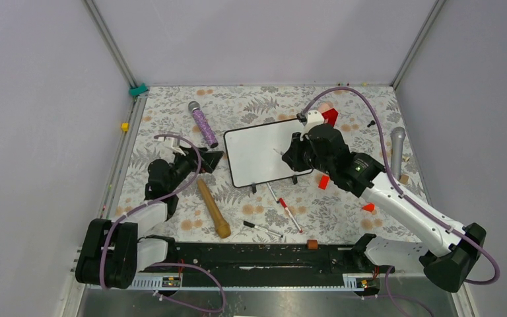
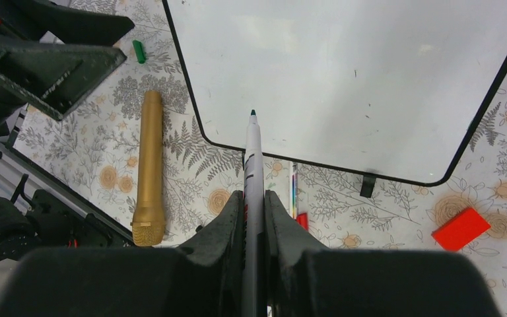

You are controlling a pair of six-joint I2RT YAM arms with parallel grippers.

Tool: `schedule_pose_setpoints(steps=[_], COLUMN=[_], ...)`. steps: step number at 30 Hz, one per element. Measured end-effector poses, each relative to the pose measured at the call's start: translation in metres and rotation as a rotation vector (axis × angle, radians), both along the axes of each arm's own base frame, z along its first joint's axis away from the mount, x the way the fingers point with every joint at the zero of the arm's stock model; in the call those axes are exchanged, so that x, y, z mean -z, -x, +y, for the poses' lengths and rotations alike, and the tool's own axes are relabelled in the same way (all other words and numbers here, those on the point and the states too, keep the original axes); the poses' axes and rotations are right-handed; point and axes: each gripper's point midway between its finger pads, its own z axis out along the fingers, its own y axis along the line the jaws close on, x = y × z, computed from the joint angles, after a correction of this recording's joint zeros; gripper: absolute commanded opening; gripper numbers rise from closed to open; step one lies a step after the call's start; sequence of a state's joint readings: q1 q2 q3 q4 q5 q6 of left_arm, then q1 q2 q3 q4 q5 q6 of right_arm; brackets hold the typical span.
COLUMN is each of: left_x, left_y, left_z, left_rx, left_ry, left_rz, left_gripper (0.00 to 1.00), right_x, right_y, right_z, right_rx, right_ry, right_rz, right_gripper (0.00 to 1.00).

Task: Write a sentence on the whiteboard
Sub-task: Adjust the whiteboard at the center of the board.

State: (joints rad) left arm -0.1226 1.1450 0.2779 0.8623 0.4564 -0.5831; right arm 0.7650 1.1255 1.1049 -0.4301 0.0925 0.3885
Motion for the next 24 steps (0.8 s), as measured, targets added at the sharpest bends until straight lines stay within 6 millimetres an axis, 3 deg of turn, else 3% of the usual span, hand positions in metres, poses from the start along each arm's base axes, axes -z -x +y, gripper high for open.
schedule_pose_setpoints(steps=[8,14,20,24], left_x=[0.005,0.002,0.008,0.007], left_y=[0.013,0.016,0.014,0.003], left_z=[-0.027,-0.026,-0.034,-0.042], left_rx=[0.234,0.298,0.401,0.492], left_ry=[-0.021,-0.019,0.000,0.033], left_rz=[-0.024,-0.025,0.029,0.082], left_gripper=[0.99,0.99,0.99,0.99], right_x=[0.003,0.001,0.001,0.002], right_y=[-0.005,-0.006,-0.006,-0.007], right_z=[0.004,0.005,0.006,0.006], right_rx=[-0.001,-0.001,-0.002,-0.003], right_ry=[0.006,0.002,0.002,0.003], right_rz=[0.002,-0.003,-0.005,-0.006], right_gripper=[0.00,0.00,0.00,0.00])
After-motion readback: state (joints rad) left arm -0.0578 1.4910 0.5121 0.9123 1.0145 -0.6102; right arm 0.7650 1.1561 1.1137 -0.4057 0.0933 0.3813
